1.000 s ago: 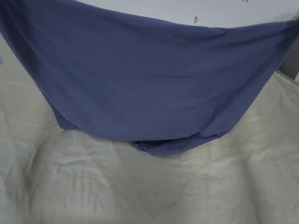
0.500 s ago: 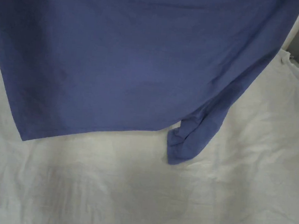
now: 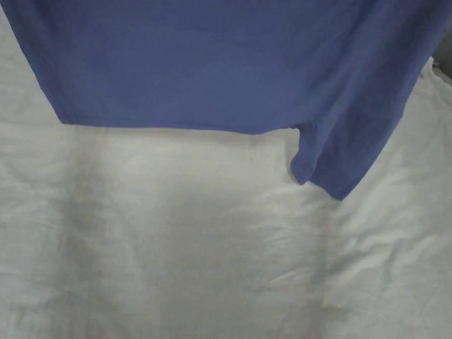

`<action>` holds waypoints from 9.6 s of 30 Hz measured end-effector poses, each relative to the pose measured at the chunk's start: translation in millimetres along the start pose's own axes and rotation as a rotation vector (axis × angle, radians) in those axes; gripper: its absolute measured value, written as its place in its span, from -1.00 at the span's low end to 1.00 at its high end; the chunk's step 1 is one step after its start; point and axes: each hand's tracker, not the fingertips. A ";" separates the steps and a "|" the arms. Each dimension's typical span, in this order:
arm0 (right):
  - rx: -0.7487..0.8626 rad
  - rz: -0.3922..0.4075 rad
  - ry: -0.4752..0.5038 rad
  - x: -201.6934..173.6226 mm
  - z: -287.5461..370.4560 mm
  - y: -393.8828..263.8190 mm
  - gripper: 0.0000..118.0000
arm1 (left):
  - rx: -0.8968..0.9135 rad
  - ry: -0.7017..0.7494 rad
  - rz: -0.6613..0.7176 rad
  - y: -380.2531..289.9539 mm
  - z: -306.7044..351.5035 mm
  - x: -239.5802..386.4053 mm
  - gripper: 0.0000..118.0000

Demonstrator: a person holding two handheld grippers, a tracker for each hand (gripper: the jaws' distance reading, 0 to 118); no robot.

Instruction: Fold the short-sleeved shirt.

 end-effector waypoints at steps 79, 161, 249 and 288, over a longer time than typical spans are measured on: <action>-0.776 -0.125 0.078 187.6 281.8 -518.5 0.53 | -0.673 -0.128 0.082 -440.2 314.8 -141.9 0.88; -0.922 0.008 0.312 126.5 269.5 -574.5 -0.62 | -0.267 -0.299 0.032 -413.3 357.9 -33.6 -1.00; -0.969 -0.072 0.190 27.0 -3.3 -516.4 -0.86 | -0.758 -0.218 -0.174 -446.2 56.0 19.2 -1.00; -0.202 -0.154 0.283 83.7 330.9 -435.7 0.05 | -0.162 -0.269 0.082 -381.3 329.3 -34.4 -0.80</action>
